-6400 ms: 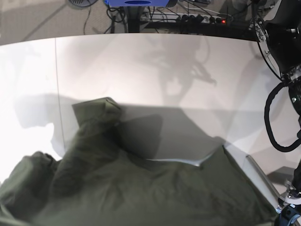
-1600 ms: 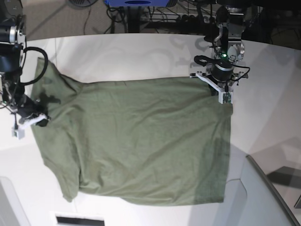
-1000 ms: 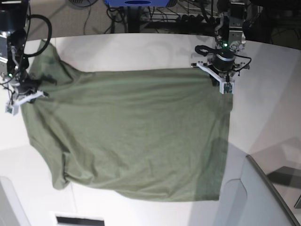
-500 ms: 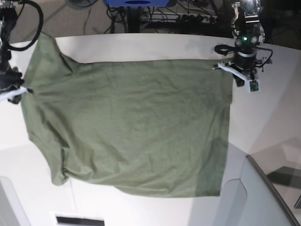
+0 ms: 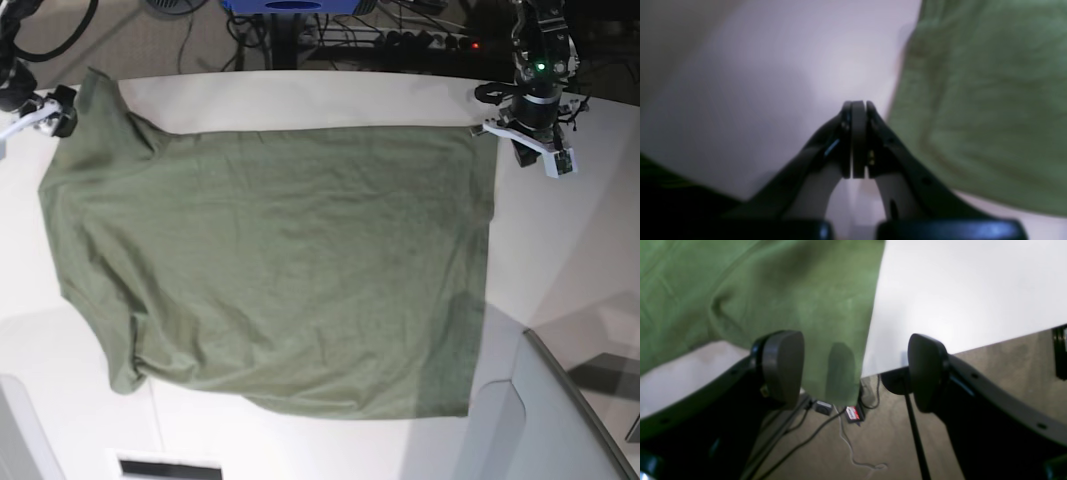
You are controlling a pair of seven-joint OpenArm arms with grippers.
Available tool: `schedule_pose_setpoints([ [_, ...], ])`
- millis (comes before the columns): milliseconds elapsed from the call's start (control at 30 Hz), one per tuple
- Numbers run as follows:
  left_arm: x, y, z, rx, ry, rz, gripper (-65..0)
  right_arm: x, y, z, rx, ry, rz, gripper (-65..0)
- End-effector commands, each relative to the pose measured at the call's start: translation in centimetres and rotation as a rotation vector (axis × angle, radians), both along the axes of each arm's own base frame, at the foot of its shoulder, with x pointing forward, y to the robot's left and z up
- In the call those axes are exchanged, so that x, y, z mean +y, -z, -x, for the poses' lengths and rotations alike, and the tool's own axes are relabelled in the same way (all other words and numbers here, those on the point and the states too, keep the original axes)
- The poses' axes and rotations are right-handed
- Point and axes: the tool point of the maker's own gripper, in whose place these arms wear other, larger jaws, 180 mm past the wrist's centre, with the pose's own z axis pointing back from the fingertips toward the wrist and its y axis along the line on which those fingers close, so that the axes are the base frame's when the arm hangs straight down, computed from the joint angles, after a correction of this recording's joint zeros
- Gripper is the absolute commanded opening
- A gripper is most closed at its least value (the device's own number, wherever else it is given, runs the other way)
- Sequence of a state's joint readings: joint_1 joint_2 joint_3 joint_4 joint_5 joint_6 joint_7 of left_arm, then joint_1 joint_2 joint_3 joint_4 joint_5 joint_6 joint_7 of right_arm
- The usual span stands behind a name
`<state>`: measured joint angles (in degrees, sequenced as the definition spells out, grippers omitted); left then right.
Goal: Layout the t-shirt on the table in an organized manner, then fold the t-shirt properly
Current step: 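Grasp the shirt's collar-side edge with both grippers and pull it taut, then regrasp the shirt corners with both grippers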
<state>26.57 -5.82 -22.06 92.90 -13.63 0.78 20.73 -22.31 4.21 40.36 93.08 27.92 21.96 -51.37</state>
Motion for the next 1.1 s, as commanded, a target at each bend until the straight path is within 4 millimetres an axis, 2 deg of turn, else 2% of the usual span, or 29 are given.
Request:
schedule_pose_setpoints([
  [0,0.9,-0.9,-0.2,-0.029,-0.003,-0.012,-65.0,-0.3,0.0,0.2,0.002,0.000,0.003,-19.1],
  [100,0.9,-1.0,-0.1,-0.050,-0.024,0.048,-65.0,0.1,1.1,0.6,0.014,0.013,-0.023,-19.1],
  [300,1.0,-1.2,-0.2,-0.057,-0.023,0.054,-65.0,0.5,3.4,1.1,0.052,0.049,-0.084,-19.1],
  [467,0.8,-0.9,0.1,-0.050,-0.033,0.068,-65.0,1.0,3.9,1.0,0.058,0.051,-0.102,-19.4],
  [533,0.8,-0.6,0.8,-0.036,-0.035,0.067,-65.0,1.8,4.0,0.7,0.062,0.022,-0.111,-23.9],
  [667,0.8,-0.5,1.2,-0.030,-0.034,0.067,-65.0,3.6,4.3,0.3,0.065,-0.060,-0.132,-42.3],
  [800,0.8,-0.2,2.0,-0.014,-0.038,0.071,-64.5,3.9,4.3,0.3,0.066,-0.067,-0.136,-53.4],
  [867,1.3,-0.2,2.5,-0.021,-0.078,0.104,-55.6,3.7,4.3,0.4,0.066,-0.061,-0.134,-59.1],
  [933,2.4,-0.4,3.3,-0.057,-0.167,0.173,-42.1,3.5,4.3,0.5,0.068,-0.062,-0.131,-63.3],
  [1000,3.4,-0.4,4.3,-0.082,-0.245,0.235,-30.9,3.5,4.3,0.7,0.073,-0.062,-0.130,-64.8],
  [1067,4.0,-0.1,5.1,-0.087,-0.291,0.268,-25.3,3.6,4.4,1.0,0.079,-0.068,-0.130,-64.8],
])
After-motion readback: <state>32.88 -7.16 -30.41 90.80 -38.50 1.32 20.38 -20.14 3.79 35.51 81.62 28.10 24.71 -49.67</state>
